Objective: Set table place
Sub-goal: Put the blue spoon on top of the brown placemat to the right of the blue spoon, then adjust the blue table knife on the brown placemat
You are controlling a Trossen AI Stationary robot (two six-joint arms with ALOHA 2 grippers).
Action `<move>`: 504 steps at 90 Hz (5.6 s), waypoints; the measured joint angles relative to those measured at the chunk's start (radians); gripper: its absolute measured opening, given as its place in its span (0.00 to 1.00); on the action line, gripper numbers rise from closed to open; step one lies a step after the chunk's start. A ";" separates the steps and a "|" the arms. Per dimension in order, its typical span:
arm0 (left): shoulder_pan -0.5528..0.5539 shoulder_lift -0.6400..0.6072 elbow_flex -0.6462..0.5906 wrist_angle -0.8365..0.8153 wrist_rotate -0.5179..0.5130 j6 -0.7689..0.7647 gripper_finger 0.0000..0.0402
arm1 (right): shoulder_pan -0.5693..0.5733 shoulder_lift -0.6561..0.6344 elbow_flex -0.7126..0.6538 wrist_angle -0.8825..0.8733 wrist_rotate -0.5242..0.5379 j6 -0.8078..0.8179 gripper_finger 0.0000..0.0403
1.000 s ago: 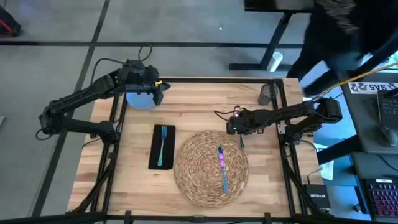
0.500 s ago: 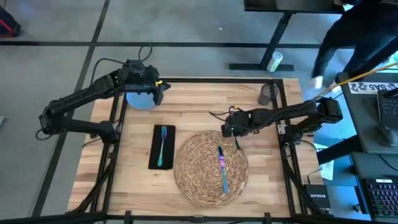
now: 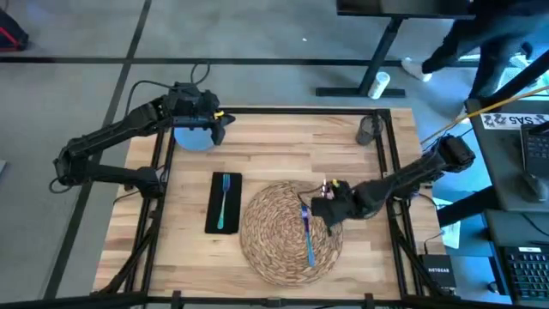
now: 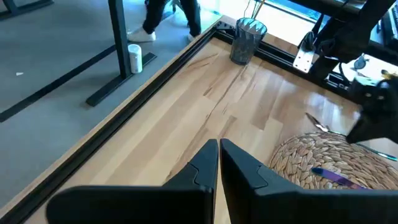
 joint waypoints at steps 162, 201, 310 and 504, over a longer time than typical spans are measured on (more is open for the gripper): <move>-0.002 0.009 0.000 0.003 0.000 -0.019 0.00 | 0.094 0.188 0.084 0.057 -0.078 0.042 0.21; -0.002 0.009 0.000 0.002 0.000 -0.018 0.00 | 0.080 0.186 0.240 -0.018 -0.055 0.004 0.21; -0.002 0.010 0.000 -0.088 -0.001 0.030 0.00 | 0.053 0.398 0.241 0.207 -0.071 0.067 0.21; -0.002 0.009 -0.001 -0.081 -0.001 0.023 0.00 | 0.034 0.396 0.342 -0.204 -0.133 -0.019 0.06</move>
